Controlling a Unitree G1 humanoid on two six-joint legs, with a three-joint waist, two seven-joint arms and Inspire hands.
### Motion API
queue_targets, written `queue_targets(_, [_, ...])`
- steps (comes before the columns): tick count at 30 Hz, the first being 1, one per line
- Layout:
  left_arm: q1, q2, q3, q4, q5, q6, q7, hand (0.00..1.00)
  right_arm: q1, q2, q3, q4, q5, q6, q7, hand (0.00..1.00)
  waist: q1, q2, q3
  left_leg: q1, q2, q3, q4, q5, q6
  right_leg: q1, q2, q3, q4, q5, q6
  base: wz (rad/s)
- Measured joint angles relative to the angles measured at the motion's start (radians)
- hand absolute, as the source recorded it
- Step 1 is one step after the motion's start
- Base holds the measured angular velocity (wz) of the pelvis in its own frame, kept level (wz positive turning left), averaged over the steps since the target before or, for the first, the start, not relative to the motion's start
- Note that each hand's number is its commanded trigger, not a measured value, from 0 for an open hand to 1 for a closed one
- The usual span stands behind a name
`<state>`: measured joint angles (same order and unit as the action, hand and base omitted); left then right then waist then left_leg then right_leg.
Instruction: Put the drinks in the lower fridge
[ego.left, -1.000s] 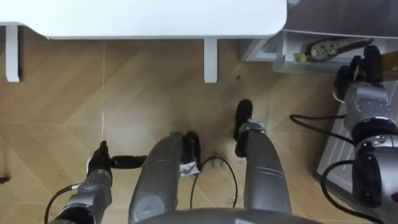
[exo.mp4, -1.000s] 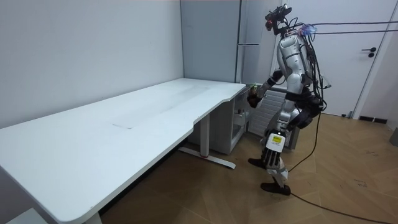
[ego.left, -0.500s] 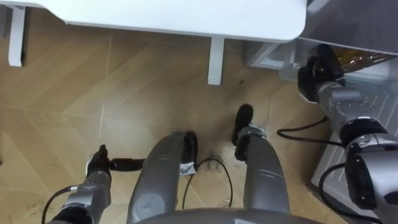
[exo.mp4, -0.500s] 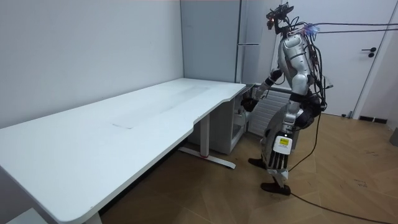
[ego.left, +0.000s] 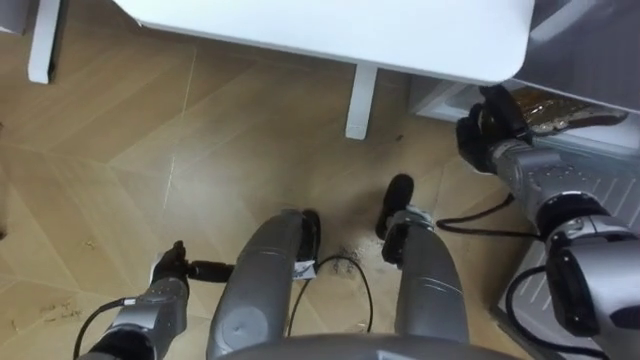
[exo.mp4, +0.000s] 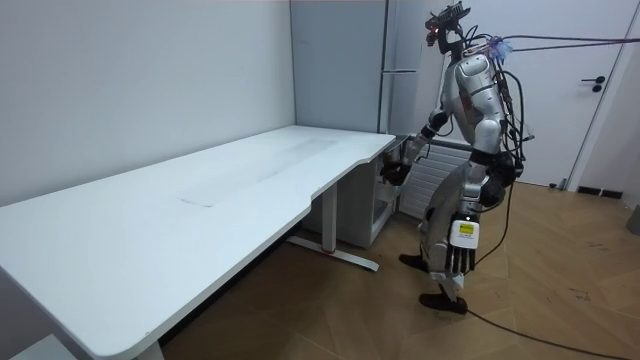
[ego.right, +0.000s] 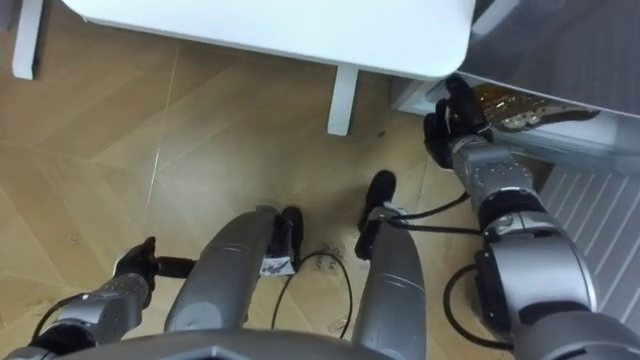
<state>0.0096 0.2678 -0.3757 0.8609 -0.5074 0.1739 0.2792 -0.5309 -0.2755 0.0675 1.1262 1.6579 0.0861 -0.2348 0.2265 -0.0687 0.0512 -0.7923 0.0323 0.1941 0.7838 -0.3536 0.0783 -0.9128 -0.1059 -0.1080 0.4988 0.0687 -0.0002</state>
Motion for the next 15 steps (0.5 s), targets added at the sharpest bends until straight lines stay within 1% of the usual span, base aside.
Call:
queue_targets(1, [0.0,0.0,0.0,0.0,0.0,0.0,0.0,0.0,0.0,0.0,0.001,-0.001,-0.01,0.0,0.004,0.0,0.002,0.0,0.0,0.0,-0.001,-0.003,-0.001,0.0,0.0,0.001,0.0,-0.002,0.0,0.0,-0.003,0.09])
queue_targets(2, [0.0,0.001,-0.001,-0.002,0.0,0.0,0.0,0.0,-0.003,0.0,0.011,-0.001,-0.021,0.003,0.008,0.0,0.004,0.001,0.0001,0.0,-0.007,-0.005,-0.001,0.0,0.0,0.002,0.0,-0.004,0.001,0.0,-0.005,0.12])
queue_targets(4, [0.004,0.001,-0.001,-0.008,-0.001,0.001,0.001,0.0,-0.012,-0.003,0.028,0.0,-0.038,0.004,0.022,0.0,0.005,0.001,0.0003,0.0,-0.005,-0.011,-0.003,0.0,0.0,0.002,0.0,-0.004,0.004,-0.002,-0.004,0.11])
queue_targets(5, [0.005,0.001,-0.002,-0.011,-0.001,0.004,0.001,0.0,-0.015,-0.004,0.029,0.005,-0.042,0.015,0.025,0.0,0.006,0.002,0.0007,0.0,-0.005,-0.013,-0.005,0.0,0.0,0.002,-0.003,-0.007,0.008,-0.006,-0.003,0.13])
queue_targets(6, [0.006,0.001,-0.001,-0.014,-0.001,0.009,0.002,0.0,-0.015,-0.006,0.028,0.005,-0.044,0.018,0.029,0.0,0.004,0.002,0.0007,0.002,-0.01,-0.017,-0.007,0.0,0.0,0.0,-0.015,-0.019,0.021,-0.016,-0.004,0.15])
queue_targets(7, [0.006,0.001,-0.001,-0.017,-0.001,0.009,0.002,0.0,-0.015,-0.007,0.028,0.005,-0.047,0.018,0.031,0.0,0.004,0.002,0.0007,0.003,-0.011,-0.018,-0.007,0.0,0.0,0.0,-0.018,-0.021,0.026,-0.021,-0.004,0.15])
queue_targets(10, [0.006,0.002,0.0,-0.021,-0.003,0.008,0.002,0.0,-0.017,-0.02,0.028,0.005,-0.05,0.016,0.035,0.0,0.005,0.001,0.0011,0.006,-0.013,-0.022,-0.01,0.0,0.001,-0.001,-0.018,-0.02,0.037,-0.032,-0.004,0.06])
queue_targets(12, [0.006,0.002,0.001,-0.021,-0.005,0.007,0.002,0.0,-0.019,-0.033,0.029,0.005,-0.052,0.033,0.046,0.0,0.004,0.0,0.0012,0.011,-0.012,-0.021,-0.015,0.0,0.0,-0.001,-0.016,-0.02,0.039,-0.034,-0.007,-0.02])
queue_targets(15, [0.006,0.002,0.001,-0.022,-0.003,0.0,0.001,0.0,-0.016,-0.035,0.035,0.005,-0.059,0.044,0.068,0.0,0.001,-0.001,0.0016,0.012,-0.012,-0.02,-0.016,-0.001,0.0,-0.001,-0.014,-0.02,0.043,-0.038,-0.011,0.0])
